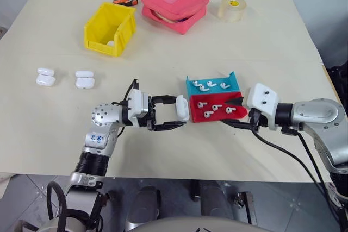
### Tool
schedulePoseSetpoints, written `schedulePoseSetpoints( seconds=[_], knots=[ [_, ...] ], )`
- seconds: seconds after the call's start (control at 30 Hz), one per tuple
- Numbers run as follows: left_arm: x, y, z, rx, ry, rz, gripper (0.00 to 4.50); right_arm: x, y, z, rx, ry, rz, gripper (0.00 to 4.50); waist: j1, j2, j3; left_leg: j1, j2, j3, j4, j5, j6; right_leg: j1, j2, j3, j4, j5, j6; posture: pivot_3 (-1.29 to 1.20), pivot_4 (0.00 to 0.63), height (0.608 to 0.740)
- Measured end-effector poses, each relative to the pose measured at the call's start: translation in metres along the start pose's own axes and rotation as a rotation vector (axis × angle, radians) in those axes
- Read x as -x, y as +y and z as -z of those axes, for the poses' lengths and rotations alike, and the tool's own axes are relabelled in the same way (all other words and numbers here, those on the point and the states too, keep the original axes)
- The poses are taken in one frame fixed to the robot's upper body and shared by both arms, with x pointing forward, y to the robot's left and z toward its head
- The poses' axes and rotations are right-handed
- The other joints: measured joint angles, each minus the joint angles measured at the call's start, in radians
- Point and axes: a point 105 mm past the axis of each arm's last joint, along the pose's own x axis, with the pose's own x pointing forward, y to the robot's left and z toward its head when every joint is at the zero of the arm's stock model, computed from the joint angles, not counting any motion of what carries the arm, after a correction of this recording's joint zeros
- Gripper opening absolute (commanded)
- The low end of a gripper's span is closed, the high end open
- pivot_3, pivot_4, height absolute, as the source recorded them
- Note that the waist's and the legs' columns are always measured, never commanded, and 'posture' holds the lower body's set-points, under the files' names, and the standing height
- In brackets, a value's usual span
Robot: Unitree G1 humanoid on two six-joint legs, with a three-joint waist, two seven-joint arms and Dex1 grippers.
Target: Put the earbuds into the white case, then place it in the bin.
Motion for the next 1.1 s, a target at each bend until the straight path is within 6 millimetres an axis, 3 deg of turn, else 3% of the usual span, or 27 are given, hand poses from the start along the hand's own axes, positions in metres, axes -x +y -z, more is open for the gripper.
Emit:
schedulePoseSetpoints(
  seconds=[0.13, 0.43, 0.7, 1.1],
  knots=[
    [0.004, -0.004, 0.002, 0.011, 0.009, -0.010, 2.78, -0.006, 0.002, 0.001, -0.001, 0.032, -0.017, 1.48, -0.001, 0.000, 0.000, 0.000, 0.000, 0.000, 0.000, 0.000, 0.000, 0.000, 0.000, 0.000, -0.001, 0.000, 0.000, 0.00, 0.150, 0.740],
    [0.013, -0.008, 0.000, 0.012, 0.022, -0.054, 2.78, -0.007, -0.013, -0.004, 0.085, 0.157, -0.008, 1.48, -0.004, 0.000, 0.000, 0.000, 0.000, 0.000, 0.000, 0.000, 0.000, 0.000, 0.000, 0.000, -0.001, 0.000, 0.000, 0.00, 0.150, 0.740],
    [0.012, -0.012, -0.001, 0.020, 0.017, -0.059, 2.78, -0.007, -0.021, 0.017, 0.119, 0.327, -0.065, 1.48, -0.005, 0.000, 0.000, -0.001, 0.000, 0.000, 0.000, 0.000, 0.001, 0.000, 0.000, 0.000, -0.002, 0.000, 0.000, 0.00, 0.150, 0.740],
    [0.010, -0.017, -0.003, 0.021, 0.010, -0.045, 2.78, -0.011, -0.041, 0.022, 0.186, 0.395, -0.090, 1.48, -0.006, 0.000, 0.000, -0.001, 0.000, 0.000, 0.000, 0.000, 0.000, 0.000, 0.000, 0.000, -0.002, 0.000, 0.000, 0.00, 0.150, 0.740]
  ],
)
